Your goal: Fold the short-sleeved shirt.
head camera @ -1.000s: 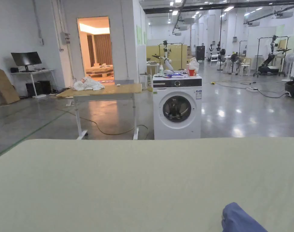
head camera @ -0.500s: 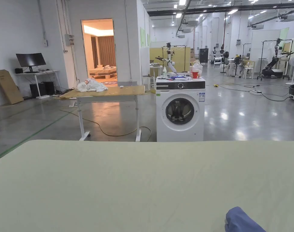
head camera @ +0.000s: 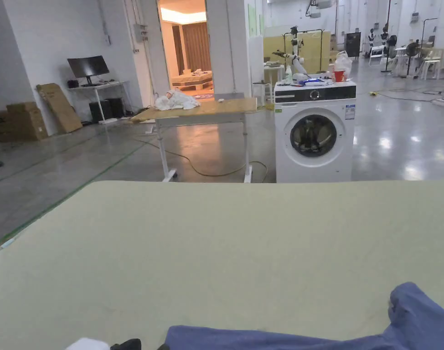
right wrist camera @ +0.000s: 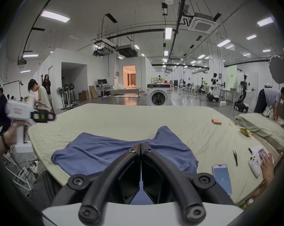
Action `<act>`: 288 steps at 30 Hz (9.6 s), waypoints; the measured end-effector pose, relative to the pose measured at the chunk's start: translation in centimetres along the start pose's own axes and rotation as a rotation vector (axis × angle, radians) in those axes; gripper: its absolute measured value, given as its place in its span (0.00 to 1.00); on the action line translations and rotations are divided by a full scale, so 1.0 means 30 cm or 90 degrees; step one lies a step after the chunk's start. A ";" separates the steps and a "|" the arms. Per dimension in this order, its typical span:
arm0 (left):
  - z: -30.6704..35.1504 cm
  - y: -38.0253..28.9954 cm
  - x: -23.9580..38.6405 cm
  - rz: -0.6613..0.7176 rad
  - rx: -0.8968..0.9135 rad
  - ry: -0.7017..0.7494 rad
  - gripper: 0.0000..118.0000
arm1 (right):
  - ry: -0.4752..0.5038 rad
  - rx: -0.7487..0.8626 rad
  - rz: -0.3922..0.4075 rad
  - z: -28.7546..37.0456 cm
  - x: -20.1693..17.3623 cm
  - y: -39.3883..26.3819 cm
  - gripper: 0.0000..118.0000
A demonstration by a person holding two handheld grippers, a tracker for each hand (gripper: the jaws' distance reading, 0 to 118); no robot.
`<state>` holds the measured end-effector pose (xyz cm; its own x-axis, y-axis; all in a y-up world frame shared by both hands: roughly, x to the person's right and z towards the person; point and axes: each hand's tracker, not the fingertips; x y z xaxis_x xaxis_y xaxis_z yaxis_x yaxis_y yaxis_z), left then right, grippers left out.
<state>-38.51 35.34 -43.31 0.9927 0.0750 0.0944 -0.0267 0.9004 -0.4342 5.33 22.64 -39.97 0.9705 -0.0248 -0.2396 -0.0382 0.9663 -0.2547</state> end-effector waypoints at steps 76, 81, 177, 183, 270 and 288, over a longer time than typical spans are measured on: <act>0.000 -0.253 -0.260 0.150 -0.192 -0.032 0.00 | -0.093 -0.266 -0.231 0.039 0.428 -0.257 0.01; -0.007 -0.278 -0.207 0.098 -0.183 -0.022 0.46 | -0.101 -0.281 -0.198 0.011 0.407 -0.262 0.28; -0.054 -0.052 -0.342 0.361 -0.106 -0.241 0.01 | 0.044 0.002 -0.149 0.055 -0.019 0.057 0.00; -0.365 -0.087 0.027 0.261 -0.236 -0.284 0.02 | 0.037 0.037 -0.173 0.136 -0.011 0.051 0.00; -0.432 -0.014 0.224 0.180 -0.259 -0.374 0.03 | 0.008 0.023 -0.292 0.208 0.134 -0.115 0.00; -0.255 0.000 0.137 0.131 -0.226 -0.332 0.44 | 0.191 -0.267 -0.145 -0.265 -0.096 -0.168 0.00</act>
<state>-33.53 32.38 -49.79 0.7825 0.5078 0.3604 -0.0809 0.6568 -0.7497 0.84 15.80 -45.44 0.8575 -0.3517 -0.3755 0.0131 0.7446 -0.6674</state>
